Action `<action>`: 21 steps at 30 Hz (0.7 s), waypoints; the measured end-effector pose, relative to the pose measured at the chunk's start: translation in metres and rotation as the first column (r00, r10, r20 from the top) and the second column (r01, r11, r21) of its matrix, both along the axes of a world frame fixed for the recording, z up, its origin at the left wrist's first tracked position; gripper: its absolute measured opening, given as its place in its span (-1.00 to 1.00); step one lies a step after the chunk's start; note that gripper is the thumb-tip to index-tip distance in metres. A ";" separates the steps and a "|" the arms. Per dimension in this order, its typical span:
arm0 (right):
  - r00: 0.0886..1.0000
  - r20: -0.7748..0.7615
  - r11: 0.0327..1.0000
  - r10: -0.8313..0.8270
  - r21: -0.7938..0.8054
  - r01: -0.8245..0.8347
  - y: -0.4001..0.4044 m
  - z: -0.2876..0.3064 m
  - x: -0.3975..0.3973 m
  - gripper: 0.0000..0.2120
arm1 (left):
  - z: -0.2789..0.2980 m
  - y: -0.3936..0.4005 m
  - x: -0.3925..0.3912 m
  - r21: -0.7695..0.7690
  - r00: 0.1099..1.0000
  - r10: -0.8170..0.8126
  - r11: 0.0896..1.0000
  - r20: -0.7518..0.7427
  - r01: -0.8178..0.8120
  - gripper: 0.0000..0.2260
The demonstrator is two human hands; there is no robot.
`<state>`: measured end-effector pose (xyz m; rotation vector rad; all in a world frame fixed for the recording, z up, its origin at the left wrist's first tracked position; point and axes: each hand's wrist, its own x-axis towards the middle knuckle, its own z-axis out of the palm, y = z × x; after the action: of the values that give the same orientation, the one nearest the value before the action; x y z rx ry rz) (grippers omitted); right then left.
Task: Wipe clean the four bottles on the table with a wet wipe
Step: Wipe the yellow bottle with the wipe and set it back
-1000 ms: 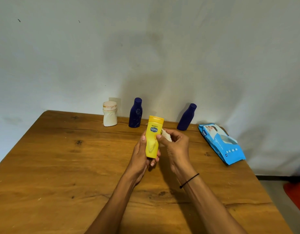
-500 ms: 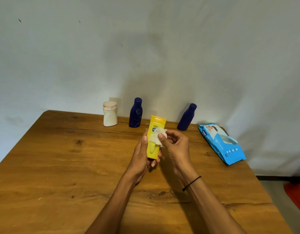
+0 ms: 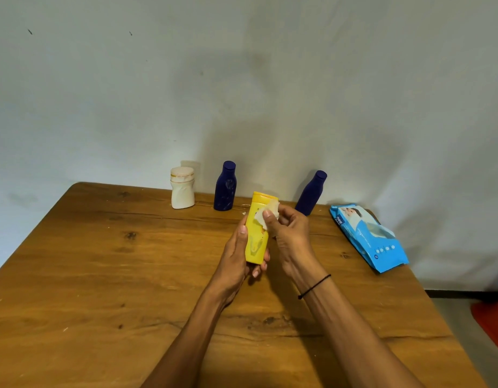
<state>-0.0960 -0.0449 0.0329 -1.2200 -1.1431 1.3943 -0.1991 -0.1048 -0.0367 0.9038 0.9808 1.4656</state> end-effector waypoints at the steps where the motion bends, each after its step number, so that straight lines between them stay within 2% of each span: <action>1: 1.000 -0.025 1.000 0.012 -0.020 -0.013 -0.002 -0.001 0.002 -0.73 | 0.000 0.000 0.000 -0.003 1.000 -0.001 1.000 -0.001 0.001 -0.55; 7: 0.999 -0.014 0.999 -0.032 -0.027 0.032 0.003 0.006 -0.001 -0.54 | 0.000 -0.001 0.004 0.007 1.000 -0.021 1.000 -0.007 0.021 -0.53; 12: 0.997 0.010 0.997 0.076 -0.022 -0.076 0.002 0.007 0.002 -0.74 | 0.000 0.002 -0.001 0.005 1.000 0.007 1.000 0.003 -0.007 -0.54; 16: 0.984 0.013 0.982 0.177 -0.065 -0.176 -0.013 -0.007 0.003 -0.73 | -0.004 0.004 0.000 -0.009 0.999 0.049 0.999 0.000 -0.049 -0.53; 21: 0.982 0.076 0.984 0.174 0.018 -0.175 -0.023 -0.013 0.003 -0.72 | -0.007 0.005 0.004 -0.038 0.998 0.068 0.997 0.013 -0.068 -0.49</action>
<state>-0.0932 -0.0677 0.0194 -1.1848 -1.3421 1.4699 -0.1954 -0.0996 -0.0439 0.8387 1.0338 1.5043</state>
